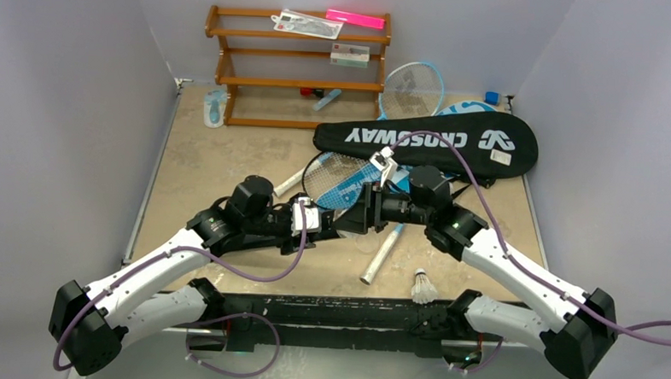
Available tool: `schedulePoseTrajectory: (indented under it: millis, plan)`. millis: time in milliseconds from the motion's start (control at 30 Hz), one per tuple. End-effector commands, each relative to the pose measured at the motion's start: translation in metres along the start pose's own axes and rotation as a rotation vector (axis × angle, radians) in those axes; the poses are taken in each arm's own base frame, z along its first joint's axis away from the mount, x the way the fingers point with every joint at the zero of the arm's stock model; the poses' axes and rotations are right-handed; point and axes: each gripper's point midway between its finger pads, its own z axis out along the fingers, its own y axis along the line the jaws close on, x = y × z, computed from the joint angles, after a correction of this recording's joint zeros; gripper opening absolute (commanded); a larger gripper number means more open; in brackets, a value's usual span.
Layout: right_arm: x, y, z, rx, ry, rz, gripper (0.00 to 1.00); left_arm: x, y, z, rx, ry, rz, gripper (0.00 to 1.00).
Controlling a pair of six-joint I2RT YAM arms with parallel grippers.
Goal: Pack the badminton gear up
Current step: Place the shuttlecock at the shuttle tube.
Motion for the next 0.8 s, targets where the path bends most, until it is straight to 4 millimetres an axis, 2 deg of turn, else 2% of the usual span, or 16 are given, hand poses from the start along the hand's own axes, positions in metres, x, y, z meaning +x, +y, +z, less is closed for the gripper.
schedulePoseTrajectory:
  millis: [0,167,300,333,767]
  plan:
    - [-0.005,0.012,-0.007,-0.038,-0.045,-0.033,0.59,-0.030,0.008,-0.008,-0.025,-0.080,0.030,0.50]
    - [-0.002,0.015,-0.004,-0.075,-0.040,-0.018,0.75,-0.033,0.005,-0.008,-0.013,-0.092,0.037,0.50]
    - [0.000,0.019,0.001,-0.131,-0.027,0.005,0.93,-0.032,0.005,-0.008,-0.011,-0.091,0.036,0.50]
    - [0.001,0.020,0.003,-0.141,-0.025,0.010,0.95,-0.032,0.005,-0.008,-0.011,-0.091,0.035,0.50]
    - [0.009,0.031,0.029,-0.211,-0.011,0.029,0.98,-0.031,0.004,-0.005,-0.001,-0.087,0.030,0.50]
